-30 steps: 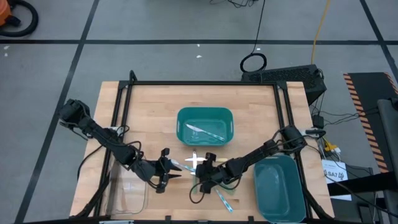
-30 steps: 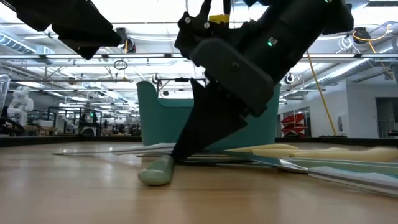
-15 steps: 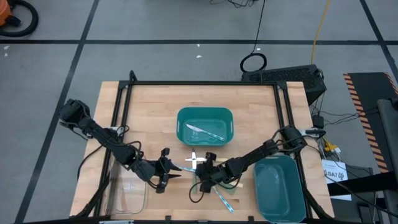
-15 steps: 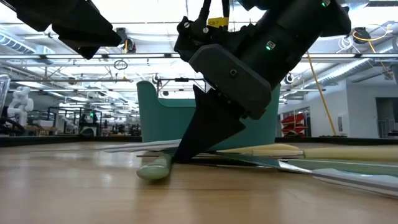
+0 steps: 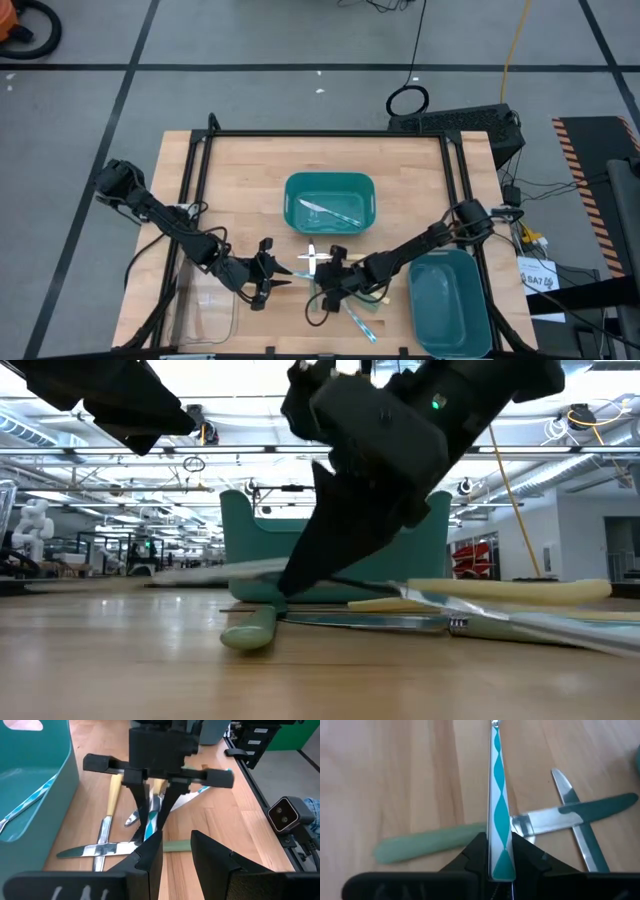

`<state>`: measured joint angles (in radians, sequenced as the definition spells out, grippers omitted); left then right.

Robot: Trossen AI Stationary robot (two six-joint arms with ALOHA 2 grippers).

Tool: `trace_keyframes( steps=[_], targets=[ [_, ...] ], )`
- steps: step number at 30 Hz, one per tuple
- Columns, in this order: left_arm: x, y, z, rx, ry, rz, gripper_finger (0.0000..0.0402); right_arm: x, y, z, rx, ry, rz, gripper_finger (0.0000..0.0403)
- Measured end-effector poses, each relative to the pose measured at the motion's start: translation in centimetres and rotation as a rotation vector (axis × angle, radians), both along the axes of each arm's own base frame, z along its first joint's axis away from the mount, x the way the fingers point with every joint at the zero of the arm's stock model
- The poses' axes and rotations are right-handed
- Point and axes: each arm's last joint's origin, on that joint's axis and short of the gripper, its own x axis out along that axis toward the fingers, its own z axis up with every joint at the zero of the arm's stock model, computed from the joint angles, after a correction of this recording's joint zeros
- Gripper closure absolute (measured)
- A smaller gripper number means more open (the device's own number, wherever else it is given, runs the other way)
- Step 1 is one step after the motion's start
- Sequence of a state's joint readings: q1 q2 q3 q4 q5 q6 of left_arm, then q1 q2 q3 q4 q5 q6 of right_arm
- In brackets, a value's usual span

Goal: Sort silverware by color (type)
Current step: Put the top blue knife into the green bin

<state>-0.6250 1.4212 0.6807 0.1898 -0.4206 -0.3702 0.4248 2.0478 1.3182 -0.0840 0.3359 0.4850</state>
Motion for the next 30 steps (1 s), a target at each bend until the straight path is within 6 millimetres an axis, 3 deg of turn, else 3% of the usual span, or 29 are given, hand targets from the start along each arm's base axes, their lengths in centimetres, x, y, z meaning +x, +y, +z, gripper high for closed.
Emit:
trace_keyframes(
  steps=[15,24,30],
  targets=[
    [0.0,0.0,-0.1,0.001,0.009,0.003,0.0293,-0.1,0.0,0.4,-0.04,-0.004,0.048,0.0337],
    [0.6,-0.4,-2.8,0.094,0.085,-0.018,0.0292,0.0,0.0,0.5,-0.096,-0.01,0.1,0.034],
    [1.0,-0.2,-3.7,0.108,0.11,0.007,0.0243,0.0,-0.2,0.5,-0.176,-0.024,0.081,0.034]
  ],
)
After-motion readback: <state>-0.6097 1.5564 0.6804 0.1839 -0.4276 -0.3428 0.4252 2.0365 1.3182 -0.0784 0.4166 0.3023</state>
